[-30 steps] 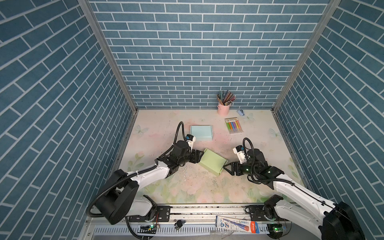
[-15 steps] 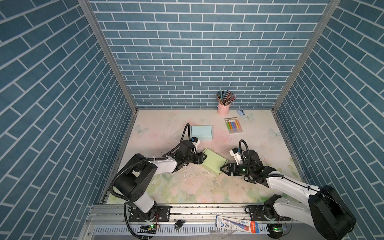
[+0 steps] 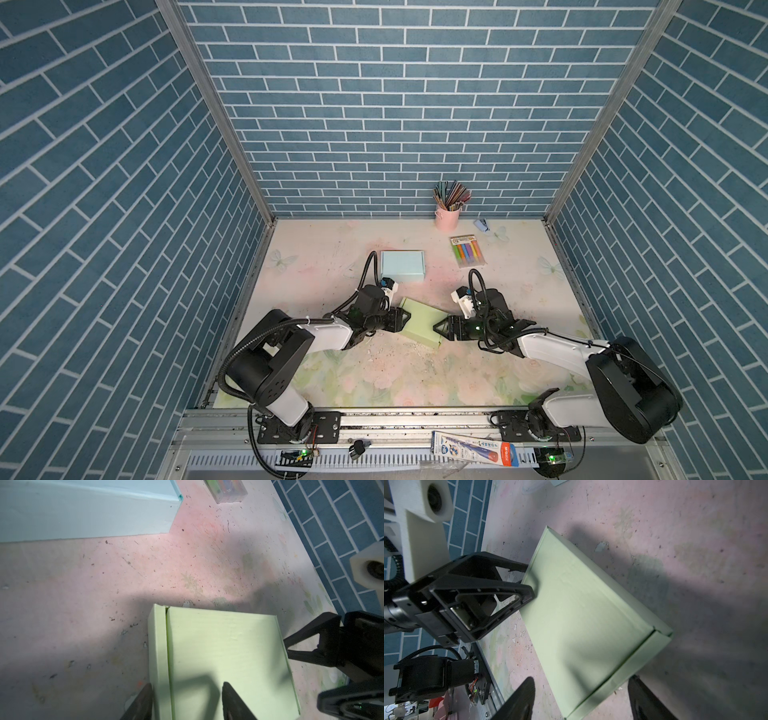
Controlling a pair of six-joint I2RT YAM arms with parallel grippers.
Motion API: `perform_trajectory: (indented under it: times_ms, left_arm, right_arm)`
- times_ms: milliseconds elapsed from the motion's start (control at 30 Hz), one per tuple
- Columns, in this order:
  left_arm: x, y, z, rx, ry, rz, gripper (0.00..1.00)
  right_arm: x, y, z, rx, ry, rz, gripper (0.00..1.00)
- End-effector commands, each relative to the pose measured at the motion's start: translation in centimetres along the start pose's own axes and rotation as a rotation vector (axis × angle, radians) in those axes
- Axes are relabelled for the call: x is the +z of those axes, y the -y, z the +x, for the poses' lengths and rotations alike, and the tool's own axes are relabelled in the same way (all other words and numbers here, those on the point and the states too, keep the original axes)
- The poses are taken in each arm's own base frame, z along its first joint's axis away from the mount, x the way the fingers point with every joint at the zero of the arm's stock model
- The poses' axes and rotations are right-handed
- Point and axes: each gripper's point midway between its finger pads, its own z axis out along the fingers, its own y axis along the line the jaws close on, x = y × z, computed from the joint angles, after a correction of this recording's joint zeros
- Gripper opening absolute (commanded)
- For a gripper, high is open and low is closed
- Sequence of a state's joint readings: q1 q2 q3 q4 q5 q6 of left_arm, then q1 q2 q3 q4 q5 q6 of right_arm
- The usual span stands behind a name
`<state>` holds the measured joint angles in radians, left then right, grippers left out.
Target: Fold the paper box
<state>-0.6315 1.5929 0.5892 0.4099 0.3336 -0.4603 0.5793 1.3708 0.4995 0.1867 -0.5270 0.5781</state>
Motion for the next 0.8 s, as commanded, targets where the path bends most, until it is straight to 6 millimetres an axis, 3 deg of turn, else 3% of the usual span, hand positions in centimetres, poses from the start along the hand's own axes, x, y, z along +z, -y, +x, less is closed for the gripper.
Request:
perform_trajectory:
  times_ms: [0, 400, 767]
  left_arm:
    - [-0.6, 1.1, -0.8, 0.007, 0.037, 0.036, 0.53]
    - [-1.5, -0.2, -0.3, 0.004, 0.044, -0.024, 0.52]
    - [-2.8, -2.4, -0.7, -0.03, 0.071, -0.077, 0.51]
  right_arm:
    - [0.3, -1.2, -1.9, -0.076, 0.037, -0.037, 0.71]
    - [2.1, -2.4, -4.3, -0.13, 0.042, -0.066, 0.7]
    - [5.1, -3.3, -6.4, -0.166, 0.024, -0.079, 0.68]
